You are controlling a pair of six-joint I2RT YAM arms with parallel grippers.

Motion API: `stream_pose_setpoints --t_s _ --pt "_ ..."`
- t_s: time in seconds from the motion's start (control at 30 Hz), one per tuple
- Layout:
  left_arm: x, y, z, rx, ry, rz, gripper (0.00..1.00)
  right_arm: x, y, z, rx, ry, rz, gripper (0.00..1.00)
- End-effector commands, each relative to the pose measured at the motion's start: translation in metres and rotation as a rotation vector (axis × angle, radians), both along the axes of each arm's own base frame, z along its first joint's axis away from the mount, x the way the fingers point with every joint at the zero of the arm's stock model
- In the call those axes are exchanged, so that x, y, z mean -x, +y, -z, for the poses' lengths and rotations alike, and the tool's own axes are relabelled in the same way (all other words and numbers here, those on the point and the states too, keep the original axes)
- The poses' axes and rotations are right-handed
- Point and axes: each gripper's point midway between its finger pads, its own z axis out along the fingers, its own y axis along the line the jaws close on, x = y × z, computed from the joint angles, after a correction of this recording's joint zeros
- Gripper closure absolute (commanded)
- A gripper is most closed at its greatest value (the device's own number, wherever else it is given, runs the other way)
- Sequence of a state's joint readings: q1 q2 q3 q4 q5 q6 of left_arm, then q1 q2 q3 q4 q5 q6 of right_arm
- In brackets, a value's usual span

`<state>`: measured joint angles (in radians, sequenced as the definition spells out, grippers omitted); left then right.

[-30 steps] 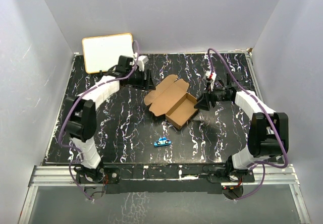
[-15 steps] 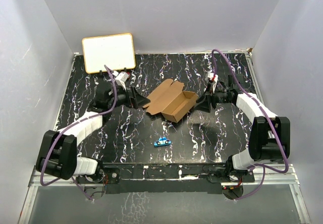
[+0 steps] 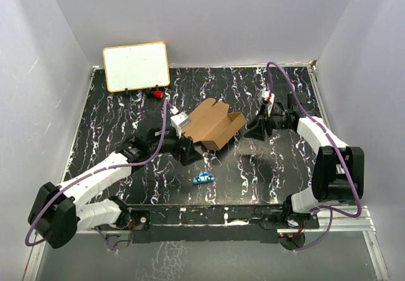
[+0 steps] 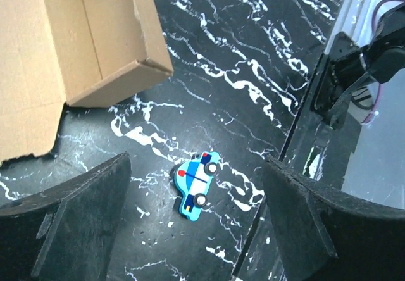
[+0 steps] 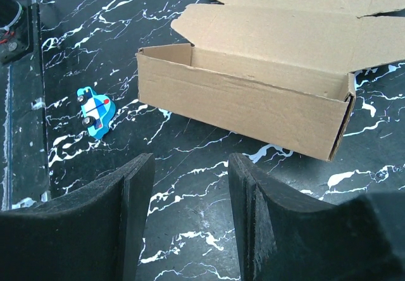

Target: Fold the paper box

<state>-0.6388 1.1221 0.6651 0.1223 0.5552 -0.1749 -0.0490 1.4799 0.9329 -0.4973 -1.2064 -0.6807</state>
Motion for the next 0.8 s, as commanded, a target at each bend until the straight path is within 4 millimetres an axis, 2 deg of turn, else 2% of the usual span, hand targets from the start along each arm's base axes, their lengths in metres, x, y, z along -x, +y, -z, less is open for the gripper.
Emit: stream_pose_setpoints --t_s 0.0,0.17,0.27,0.47,0.77 --pt "0.007 0.009 0.015 -0.061 0.027 0.003 0.19 -0.003 0.002 -0.015 -0.039 -0.102 -0.036 0.46" --pt "0.031 -0.004 0.023 -0.035 0.066 0.145 0.21 -0.004 0.001 -0.015 -0.033 -0.099 -0.029 0.47" --pt "0.052 -0.013 0.033 -0.053 0.016 0.255 0.2 -0.006 0.0 -0.013 -0.023 -0.093 -0.02 0.46" --pt "0.076 -0.019 0.06 -0.096 -0.117 0.381 0.16 -0.006 0.0 -0.013 -0.023 -0.093 -0.019 0.47" --pt "0.07 -0.026 0.11 -0.226 -0.183 0.399 0.15 -0.006 0.0 -0.013 -0.027 -0.086 -0.019 0.47"
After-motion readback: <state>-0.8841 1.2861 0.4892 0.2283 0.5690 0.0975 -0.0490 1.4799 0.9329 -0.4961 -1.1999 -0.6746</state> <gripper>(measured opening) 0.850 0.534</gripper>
